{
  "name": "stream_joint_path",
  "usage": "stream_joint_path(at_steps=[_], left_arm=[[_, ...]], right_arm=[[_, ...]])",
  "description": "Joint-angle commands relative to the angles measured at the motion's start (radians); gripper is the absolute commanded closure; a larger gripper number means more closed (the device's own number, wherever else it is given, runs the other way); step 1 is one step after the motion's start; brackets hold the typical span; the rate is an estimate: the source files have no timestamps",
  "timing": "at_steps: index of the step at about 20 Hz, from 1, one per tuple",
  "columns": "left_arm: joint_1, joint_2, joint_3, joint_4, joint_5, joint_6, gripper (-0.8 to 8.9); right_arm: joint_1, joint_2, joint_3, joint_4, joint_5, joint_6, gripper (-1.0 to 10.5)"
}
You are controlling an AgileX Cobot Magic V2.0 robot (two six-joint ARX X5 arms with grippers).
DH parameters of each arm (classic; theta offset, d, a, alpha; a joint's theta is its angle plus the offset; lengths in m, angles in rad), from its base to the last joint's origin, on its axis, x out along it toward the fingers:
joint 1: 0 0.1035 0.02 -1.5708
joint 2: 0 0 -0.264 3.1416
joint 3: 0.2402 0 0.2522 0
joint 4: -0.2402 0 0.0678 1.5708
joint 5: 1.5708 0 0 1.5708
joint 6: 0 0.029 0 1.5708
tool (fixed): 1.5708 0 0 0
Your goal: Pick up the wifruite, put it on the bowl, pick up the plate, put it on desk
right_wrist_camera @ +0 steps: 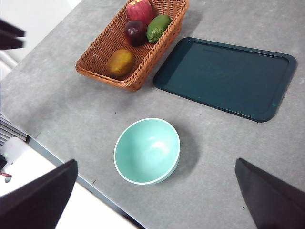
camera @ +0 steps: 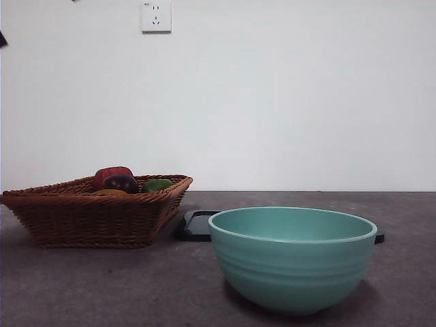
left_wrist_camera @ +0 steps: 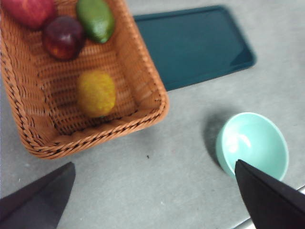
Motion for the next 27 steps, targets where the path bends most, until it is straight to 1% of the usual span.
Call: stream_joint_path(at_steps=[1, 4, 7, 13, 18, 23, 27], left_arm=[[-0.005, 0.122, 0.084, -0.012, -0.014, 0.019, 1.61], [-0.005, 0.276, 0.170, -0.027, -0.069, 0.044, 1.61], [-0.004, 0.424, 0.228, 0.006, -0.086, 0.090, 1.61], [0.003, 0.643, 0.240, 0.092, -0.111, 0.132, 1.61], [0.024, 0.760, 0.240, 0.161, -0.137, 0.135, 1.61], [0.056, 0.830, 0.240, 0.183, -0.137, 0.130, 1.61], [0.062, 0.872, 0.240, 0.187, -0.137, 0.131, 1.61]], right_arm=[[0.006, 0.002, 0.016, 0.011, 0.000, -0.004, 3.4], [0.006, 0.002, 0.016, 0.011, 0.000, -0.003, 3.4], [0.006, 0.002, 0.016, 0.011, 0.000, -0.004, 3.4], [0.006, 0.002, 0.016, 0.011, 0.000, -0.005, 3.4], [0.006, 0.002, 0.016, 0.011, 0.000, -0.004, 3.4], [0.006, 0.002, 0.016, 0.011, 0.000, -0.004, 3.4], [0.006, 0.002, 0.016, 0.011, 0.000, -0.004, 3.4]])
